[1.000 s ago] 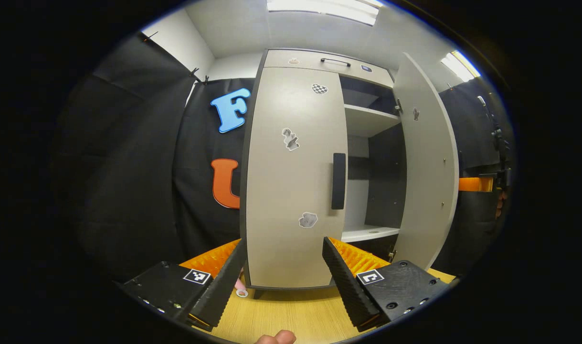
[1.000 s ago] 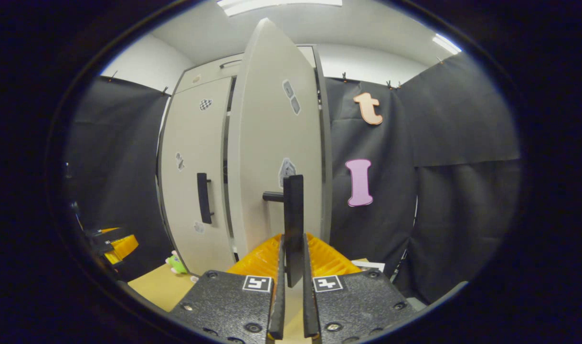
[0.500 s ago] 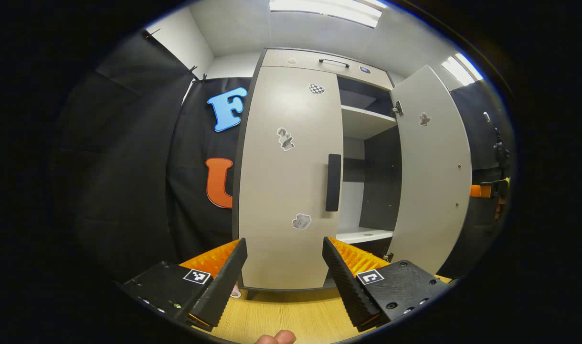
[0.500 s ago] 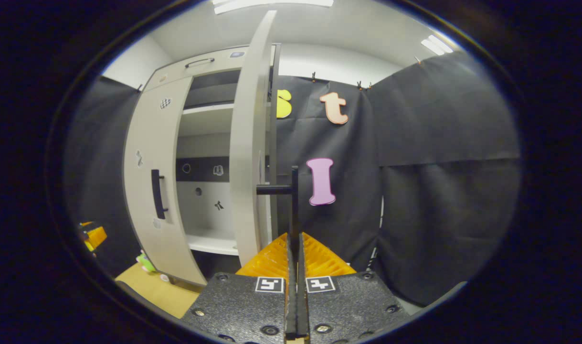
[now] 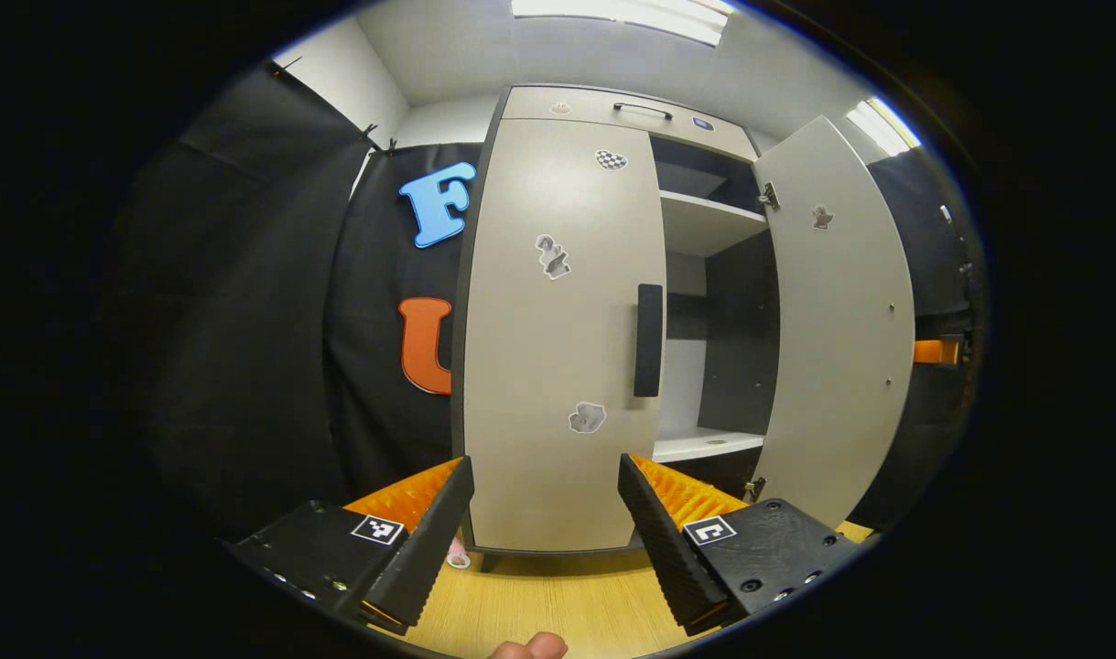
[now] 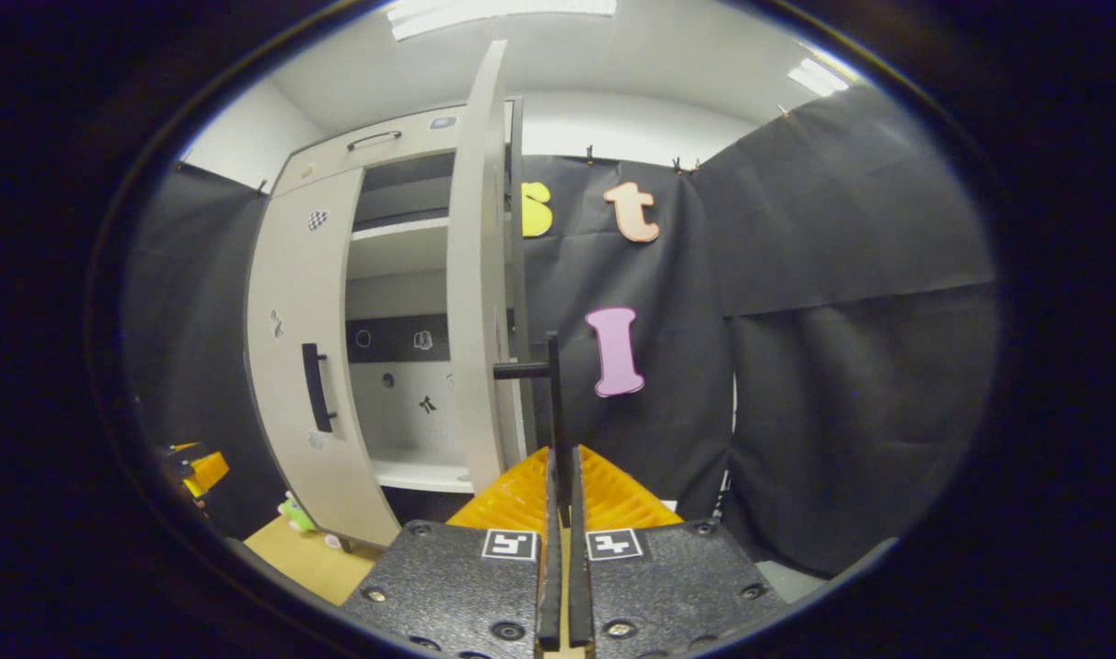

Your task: Open the right door of the double-door shoe cabinet with the right hand, and open the left door with the left hand.

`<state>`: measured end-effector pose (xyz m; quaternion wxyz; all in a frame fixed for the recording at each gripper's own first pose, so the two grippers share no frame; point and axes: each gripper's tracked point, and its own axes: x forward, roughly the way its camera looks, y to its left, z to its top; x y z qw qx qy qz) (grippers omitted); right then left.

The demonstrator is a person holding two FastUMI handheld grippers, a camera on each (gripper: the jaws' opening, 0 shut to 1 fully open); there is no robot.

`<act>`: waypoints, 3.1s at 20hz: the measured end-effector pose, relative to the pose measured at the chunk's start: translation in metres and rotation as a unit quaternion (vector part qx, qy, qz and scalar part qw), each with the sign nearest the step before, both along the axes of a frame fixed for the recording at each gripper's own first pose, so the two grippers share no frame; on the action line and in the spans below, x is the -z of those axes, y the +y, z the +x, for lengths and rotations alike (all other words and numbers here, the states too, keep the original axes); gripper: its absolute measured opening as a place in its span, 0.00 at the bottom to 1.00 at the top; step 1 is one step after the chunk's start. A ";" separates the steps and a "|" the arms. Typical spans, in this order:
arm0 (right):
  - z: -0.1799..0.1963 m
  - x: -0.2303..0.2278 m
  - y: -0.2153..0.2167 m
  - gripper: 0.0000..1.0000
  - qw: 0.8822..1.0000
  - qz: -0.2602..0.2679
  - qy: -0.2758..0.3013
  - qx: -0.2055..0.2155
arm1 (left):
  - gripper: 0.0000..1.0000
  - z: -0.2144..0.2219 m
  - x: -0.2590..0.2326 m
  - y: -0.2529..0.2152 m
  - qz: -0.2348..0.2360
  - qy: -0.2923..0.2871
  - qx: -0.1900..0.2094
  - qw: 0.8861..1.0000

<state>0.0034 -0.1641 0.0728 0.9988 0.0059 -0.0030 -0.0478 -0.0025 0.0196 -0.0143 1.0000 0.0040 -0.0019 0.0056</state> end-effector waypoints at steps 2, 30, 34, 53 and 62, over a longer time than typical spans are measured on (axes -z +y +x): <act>-0.019 -0.005 0.023 0.06 1.000 -0.022 -0.009 -0.007 | 0.95 0.003 0.002 -0.002 -0.003 0.002 0.001 1.000; -0.019 0.066 0.101 0.89 0.993 -0.005 0.025 -0.117 | 0.91 0.205 -0.056 -0.105 -0.008 0.012 0.039 0.999; -0.015 0.064 0.106 0.89 0.992 -0.007 0.022 -0.123 | 0.84 0.207 -0.056 -0.094 0.004 0.010 0.014 1.000; -0.010 0.075 0.110 0.89 0.994 -0.010 0.029 -0.107 | 0.08 0.150 -0.063 -0.092 -0.003 -0.005 0.072 0.997; -0.008 0.071 0.125 0.89 0.993 -0.017 0.022 -0.111 | 0.08 0.107 -0.066 -0.066 0.014 -0.003 0.063 0.998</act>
